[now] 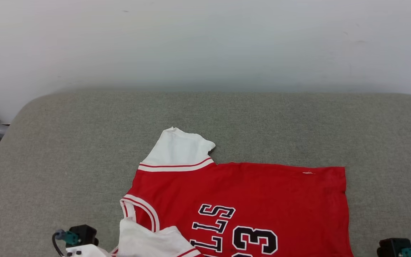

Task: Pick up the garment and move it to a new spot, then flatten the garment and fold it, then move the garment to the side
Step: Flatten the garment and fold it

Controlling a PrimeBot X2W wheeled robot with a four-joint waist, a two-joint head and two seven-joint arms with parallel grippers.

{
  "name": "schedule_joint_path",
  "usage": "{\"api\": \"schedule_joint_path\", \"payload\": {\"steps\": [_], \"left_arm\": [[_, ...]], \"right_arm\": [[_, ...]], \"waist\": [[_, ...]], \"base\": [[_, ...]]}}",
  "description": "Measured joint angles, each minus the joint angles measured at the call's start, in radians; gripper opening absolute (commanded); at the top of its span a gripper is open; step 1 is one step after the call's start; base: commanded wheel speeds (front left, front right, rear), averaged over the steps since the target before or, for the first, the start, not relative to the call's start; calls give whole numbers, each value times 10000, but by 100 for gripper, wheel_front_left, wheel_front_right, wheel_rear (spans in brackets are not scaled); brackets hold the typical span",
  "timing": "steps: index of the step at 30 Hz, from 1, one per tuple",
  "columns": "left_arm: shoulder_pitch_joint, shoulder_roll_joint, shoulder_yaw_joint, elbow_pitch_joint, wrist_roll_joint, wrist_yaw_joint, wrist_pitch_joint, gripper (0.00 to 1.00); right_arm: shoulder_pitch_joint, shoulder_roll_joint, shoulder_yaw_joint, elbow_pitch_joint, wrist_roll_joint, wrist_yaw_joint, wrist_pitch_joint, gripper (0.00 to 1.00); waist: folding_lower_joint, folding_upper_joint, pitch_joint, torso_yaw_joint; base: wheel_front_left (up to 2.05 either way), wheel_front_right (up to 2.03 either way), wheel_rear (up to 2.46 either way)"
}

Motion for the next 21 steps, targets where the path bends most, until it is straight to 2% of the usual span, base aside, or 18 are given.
{"api": "schedule_joint_path", "payload": {"steps": [5,11,17,21], "left_arm": [[-408,221,301,-10,662,-111,-1104,100],[-1191,130,426,75,1386,-301,-2380,100],[-2573,-167,662,196,1881,-476,-3547,100],[-3562,-261,746,548,2015,-692,-3822,100]], "right_arm": [[-335,82,79,-207,-420,0,-1664,100],[-1030,293,-102,-441,-1225,0,-3496,100],[-1740,734,-290,-1281,-1965,0,-4658,100],[-2245,909,-240,-1708,-2167,0,-5014,100]], "waist": [[0,0,74,-178],[0,0,223,-416],[0,0,795,-623],[1,0,1387,-822]], "base": [[0,0,0],[0,0,0],[0,0,0],[0,0,0]]}}
